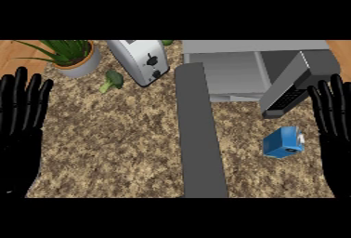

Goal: Pick up the milk, place it into the microwave and close the microwave

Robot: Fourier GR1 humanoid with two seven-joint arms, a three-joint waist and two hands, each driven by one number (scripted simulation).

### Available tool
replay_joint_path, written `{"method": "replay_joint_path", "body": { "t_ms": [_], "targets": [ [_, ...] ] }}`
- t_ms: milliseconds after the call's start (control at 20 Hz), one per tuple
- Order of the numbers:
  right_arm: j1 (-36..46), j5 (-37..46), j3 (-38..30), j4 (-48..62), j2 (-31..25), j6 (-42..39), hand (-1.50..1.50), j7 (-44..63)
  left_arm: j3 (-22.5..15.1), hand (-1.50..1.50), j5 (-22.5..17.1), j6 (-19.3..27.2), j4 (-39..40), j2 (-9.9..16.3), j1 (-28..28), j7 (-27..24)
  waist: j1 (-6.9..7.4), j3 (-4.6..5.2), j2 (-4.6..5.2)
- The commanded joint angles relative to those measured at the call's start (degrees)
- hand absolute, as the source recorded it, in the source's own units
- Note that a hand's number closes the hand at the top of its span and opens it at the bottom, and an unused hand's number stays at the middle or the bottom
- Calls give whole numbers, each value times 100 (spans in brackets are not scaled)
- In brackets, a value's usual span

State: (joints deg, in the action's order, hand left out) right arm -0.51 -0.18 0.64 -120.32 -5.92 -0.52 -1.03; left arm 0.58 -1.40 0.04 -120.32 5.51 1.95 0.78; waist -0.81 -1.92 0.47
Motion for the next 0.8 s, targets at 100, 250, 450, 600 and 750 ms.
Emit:
{"method": "replay_joint_path", "body": {
  "t_ms": [100,250,450,600,750],
  "targets": [
    [82,-261,-32,-233,-30,-144,-150,263,381,-150,-156,-148,390,158,48,-232,73,194,-49],
    [330,-1049,-520,-184,-396,-674,-150,258,476,-150,-225,-133,764,67,88,-485,72,193,-44],
    [-49,-867,-20,-819,-430,-666,-150,1192,69,-150,-111,105,387,-391,-802,-160,93,195,-60],
    [-21,-713,33,-995,-302,-539,-150,1464,655,-150,-678,-184,184,49,-477,306,85,193,-52],
    [-561,-772,-158,-1218,-256,-688,-150,1151,732,-150,-696,-448,173,-70,-1246,-375,83,193,-54]
  ]
}}
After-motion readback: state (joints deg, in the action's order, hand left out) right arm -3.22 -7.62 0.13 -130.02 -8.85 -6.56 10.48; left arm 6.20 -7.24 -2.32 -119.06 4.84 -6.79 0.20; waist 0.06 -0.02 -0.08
